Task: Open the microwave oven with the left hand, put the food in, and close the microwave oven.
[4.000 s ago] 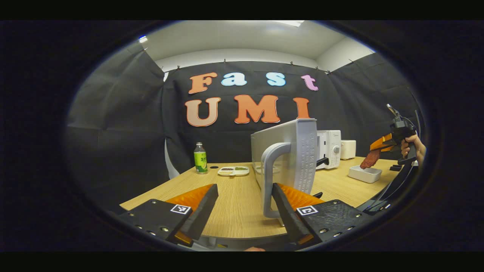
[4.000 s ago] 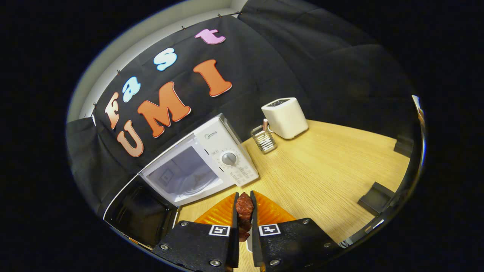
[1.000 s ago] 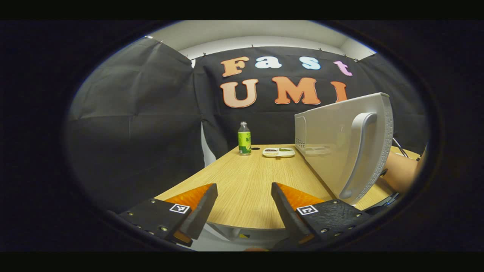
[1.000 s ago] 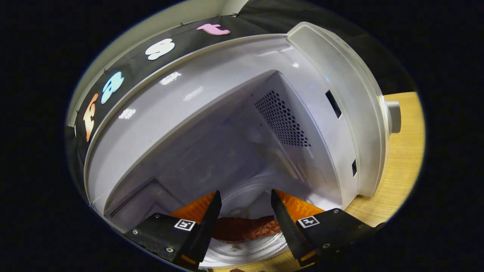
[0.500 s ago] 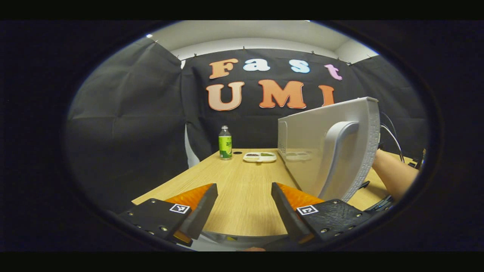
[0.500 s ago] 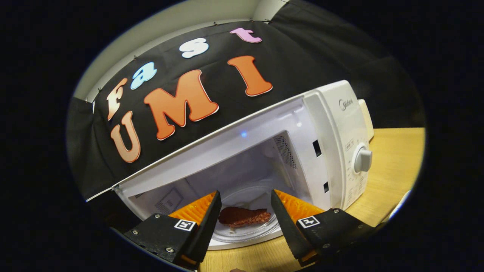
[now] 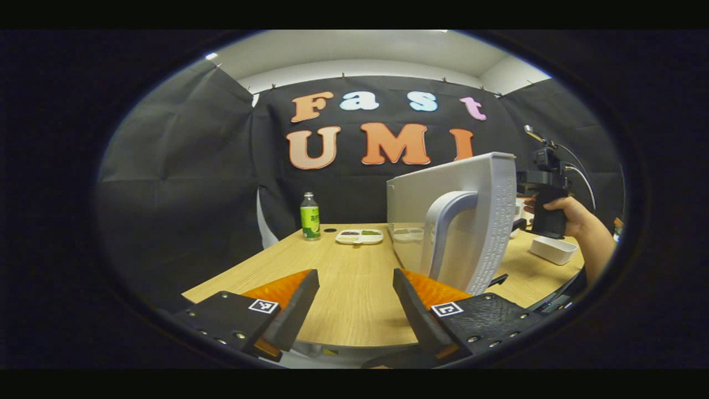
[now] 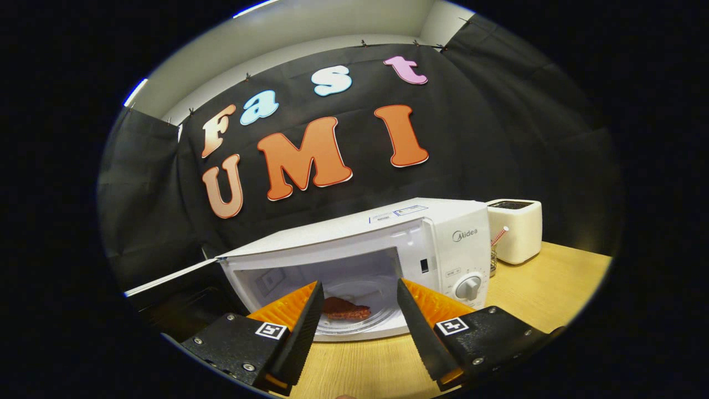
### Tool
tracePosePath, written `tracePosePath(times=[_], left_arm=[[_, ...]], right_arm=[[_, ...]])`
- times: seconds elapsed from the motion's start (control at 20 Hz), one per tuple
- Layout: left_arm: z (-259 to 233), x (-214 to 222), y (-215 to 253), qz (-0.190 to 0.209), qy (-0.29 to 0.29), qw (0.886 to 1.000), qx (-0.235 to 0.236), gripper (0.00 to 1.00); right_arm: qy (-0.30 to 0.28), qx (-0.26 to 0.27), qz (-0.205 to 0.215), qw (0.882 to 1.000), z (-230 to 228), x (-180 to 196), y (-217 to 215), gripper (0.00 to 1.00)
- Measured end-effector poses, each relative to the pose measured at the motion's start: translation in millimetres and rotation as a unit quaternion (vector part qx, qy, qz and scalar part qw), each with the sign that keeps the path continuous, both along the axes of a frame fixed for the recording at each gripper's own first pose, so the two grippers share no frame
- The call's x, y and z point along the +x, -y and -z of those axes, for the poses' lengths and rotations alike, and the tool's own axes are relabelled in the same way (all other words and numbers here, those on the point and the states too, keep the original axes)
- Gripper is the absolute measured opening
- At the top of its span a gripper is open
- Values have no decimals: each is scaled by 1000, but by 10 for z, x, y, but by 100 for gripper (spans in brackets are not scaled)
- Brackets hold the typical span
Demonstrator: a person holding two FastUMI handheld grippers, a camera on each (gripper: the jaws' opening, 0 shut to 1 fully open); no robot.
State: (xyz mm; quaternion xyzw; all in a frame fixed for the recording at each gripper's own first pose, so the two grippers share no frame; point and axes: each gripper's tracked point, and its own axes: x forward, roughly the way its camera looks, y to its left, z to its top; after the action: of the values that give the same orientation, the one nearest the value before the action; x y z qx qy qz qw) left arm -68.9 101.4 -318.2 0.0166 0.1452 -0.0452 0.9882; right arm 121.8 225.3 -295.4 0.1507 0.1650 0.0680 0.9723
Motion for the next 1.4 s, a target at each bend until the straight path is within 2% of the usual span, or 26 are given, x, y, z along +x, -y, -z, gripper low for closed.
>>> tracePosePath(times=[0.2,0.4,0.5,0.65,0.75,0.9,1.0,1.15,1.4], left_arm=[[-49,49,476,39,4,999,-24,84],[-107,147,990,76,15,997,-22,84],[-86,205,1256,94,13,995,-20,77],[-67,296,1722,131,9,991,-20,52],[-81,384,1974,148,13,989,-19,27],[-14,560,2322,165,-3,985,-44,10],[21,672,2536,177,-10,982,-60,8],[93,886,2817,189,-16,980,-53,8],[233,1328,3203,192,-22,980,-48,8]], right_arm=[[14,-47,-22,999,-144,-248,433,86],[14,-58,-19,998,-231,-386,898,88],[16,-69,-19,997,-245,-468,1130,89],[24,-82,-26,996,-324,-583,1396,91],[29,-82,-25,996,-352,-643,1578,91],[33,-95,-16,995,-339,-708,1849,92],[27,-103,-13,994,-288,-766,2005,92],[14,-92,-11,996,-236,-874,2200,92],[4,-92,21,996,-169,-882,2565,92]])
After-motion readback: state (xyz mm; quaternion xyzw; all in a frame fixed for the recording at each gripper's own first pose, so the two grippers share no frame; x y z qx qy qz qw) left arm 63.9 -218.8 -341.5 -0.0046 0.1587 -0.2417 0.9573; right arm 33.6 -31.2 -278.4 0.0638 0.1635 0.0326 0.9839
